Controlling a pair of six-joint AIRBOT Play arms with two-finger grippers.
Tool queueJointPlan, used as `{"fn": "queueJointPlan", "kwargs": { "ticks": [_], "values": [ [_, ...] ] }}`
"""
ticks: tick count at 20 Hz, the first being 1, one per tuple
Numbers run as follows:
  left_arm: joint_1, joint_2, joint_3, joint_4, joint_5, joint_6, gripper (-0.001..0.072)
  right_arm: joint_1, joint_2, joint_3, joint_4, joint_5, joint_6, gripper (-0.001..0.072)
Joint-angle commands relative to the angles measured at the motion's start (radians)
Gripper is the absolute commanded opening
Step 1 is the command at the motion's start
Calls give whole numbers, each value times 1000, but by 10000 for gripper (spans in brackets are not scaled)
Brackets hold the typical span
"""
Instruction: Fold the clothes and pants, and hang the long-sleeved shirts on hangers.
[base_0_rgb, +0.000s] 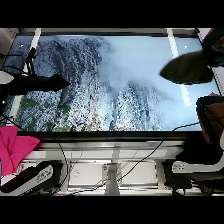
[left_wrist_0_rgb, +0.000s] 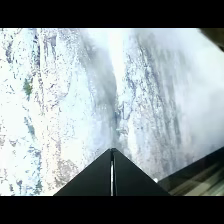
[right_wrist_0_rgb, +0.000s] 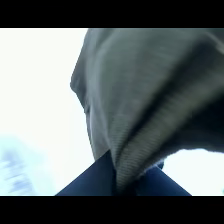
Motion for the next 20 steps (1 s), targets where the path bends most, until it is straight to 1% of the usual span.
{"fn": "queueJointPlan", "kwargs": {
  "ticks": [1,4,5,8,11,14,17,20],
  "values": [
    [0,29,3,111,0,0,39,-203,47,26,-175,137,71,17],
    [0,47,3,197,0,0,39,-362,51,26,-188,291,78,17],
    [0,48,3,225,0,0,40,-393,58,25,-185,321,77,17],
    [0,50,3,312,-1,0,40,-459,115,23,-192,311,74,17],
    [0,50,2,350,0,0,41,-525,166,-3,-188,342,75,17],
    [0,50,2,350,0,0,40,-563,240,-104,-191,357,73,17],
    [0,50,2,350,0,0,40,-579,287,-186,-193,386,73,17],
    [0,50,2,350,0,0,40,-580,314,-241,-201,386,73,17]
  ]
}}
